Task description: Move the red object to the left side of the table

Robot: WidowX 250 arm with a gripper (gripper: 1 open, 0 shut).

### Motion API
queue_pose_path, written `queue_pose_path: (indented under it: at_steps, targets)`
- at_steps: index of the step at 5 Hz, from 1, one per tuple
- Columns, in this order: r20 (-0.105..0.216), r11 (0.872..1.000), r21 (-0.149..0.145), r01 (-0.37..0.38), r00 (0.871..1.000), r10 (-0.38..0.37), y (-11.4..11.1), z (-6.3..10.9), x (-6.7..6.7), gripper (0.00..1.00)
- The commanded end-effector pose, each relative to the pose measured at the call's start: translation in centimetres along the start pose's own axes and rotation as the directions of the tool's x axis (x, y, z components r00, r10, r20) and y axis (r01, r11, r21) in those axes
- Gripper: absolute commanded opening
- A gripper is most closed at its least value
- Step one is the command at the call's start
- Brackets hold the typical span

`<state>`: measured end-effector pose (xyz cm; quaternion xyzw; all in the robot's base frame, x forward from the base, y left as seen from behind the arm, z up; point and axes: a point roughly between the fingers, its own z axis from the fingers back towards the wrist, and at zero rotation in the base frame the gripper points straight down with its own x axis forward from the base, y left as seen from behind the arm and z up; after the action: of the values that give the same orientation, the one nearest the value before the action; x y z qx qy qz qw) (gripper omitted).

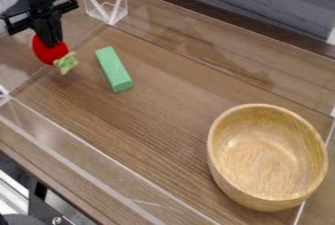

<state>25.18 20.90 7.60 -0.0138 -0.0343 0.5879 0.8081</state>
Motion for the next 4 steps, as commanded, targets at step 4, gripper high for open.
queue_pose_path:
  at_steps: [4]
  targets:
    - [0.067,0.997,0.002,-0.081,0.994,0.081,-0.45,2.10,0.23,1.00]
